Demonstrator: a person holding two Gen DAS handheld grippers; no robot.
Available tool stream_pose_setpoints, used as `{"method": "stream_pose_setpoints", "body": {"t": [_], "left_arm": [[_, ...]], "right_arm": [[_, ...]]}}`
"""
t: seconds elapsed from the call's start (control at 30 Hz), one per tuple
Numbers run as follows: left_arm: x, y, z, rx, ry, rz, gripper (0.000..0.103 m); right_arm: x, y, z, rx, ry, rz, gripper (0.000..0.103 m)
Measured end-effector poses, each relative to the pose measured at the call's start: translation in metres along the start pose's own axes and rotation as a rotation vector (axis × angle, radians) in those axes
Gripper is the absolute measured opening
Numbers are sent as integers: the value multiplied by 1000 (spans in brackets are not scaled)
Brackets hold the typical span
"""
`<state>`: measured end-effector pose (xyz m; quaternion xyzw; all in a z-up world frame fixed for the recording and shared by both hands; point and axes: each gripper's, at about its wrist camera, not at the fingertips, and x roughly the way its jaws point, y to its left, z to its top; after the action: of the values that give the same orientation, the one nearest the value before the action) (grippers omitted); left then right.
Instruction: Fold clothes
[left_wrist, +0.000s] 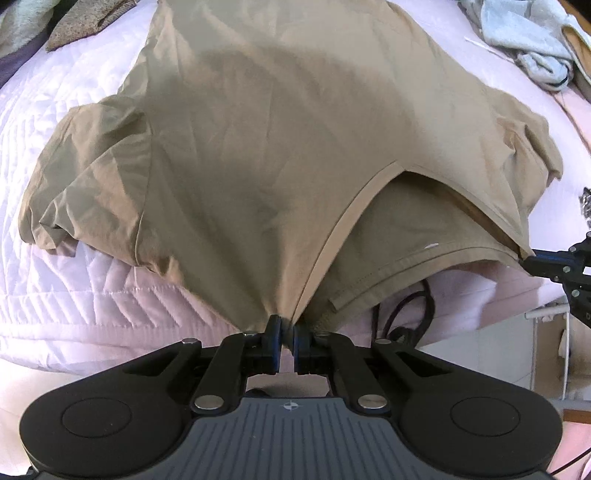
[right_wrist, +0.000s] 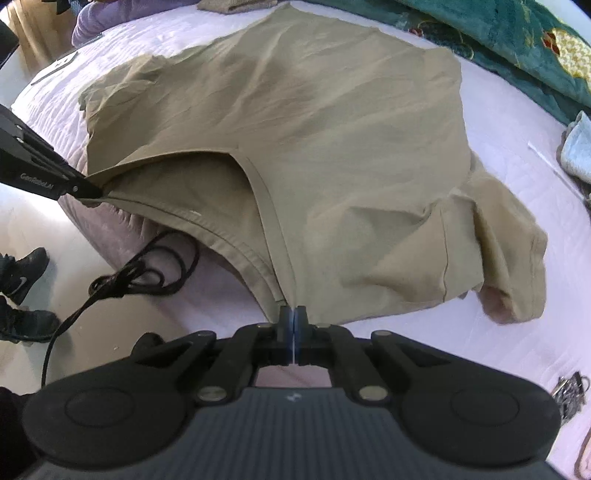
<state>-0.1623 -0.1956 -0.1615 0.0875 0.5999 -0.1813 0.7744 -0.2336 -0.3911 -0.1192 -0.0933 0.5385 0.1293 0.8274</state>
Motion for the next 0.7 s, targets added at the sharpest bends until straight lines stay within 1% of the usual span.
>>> {"method": "stream_pose_setpoints", "body": {"t": [0.1, 0.17, 0.2, 0.23, 0.27, 0.3, 0.37, 0.4, 0.47, 0.63, 0.7], "left_arm": [[11, 3, 0, 5, 22, 5, 8], [12, 6, 1, -4, 27, 4, 14], [9, 7, -1, -6, 20, 8, 16], [5, 9, -2, -11, 12, 10, 20], [0, 11, -2, -19, 2, 13, 27], [-7, 14, -3, -30, -9, 14, 30], [-24, 20, -2, -65, -33, 4, 41], [-33, 23, 0, -85, -44, -4, 44], [-44, 29, 0, -116, -58, -10, 60], [-66, 42, 8, -169, -70, -49, 63], [-67, 44, 7, -164, -68, -66, 64]], "right_arm": [[15, -2, -1, 6, 24, 14, 1], [20, 0, -3, 5, 57, 14, 3], [21, 2, -4, 6, 84, 13, 5], [22, 3, -8, 9, 117, 15, 5], [21, 3, -12, 10, 144, 19, 5], [16, 2, -15, 13, 154, 21, 5], [3, -1, -16, 24, 152, 17, 5], [-4, -4, -13, 31, 147, 13, 5], [-16, -7, -6, 34, 135, 3, 5], [-30, -17, 34, 0, 84, -31, 6], [-31, -19, 48, -14, 73, -45, 8]]}}
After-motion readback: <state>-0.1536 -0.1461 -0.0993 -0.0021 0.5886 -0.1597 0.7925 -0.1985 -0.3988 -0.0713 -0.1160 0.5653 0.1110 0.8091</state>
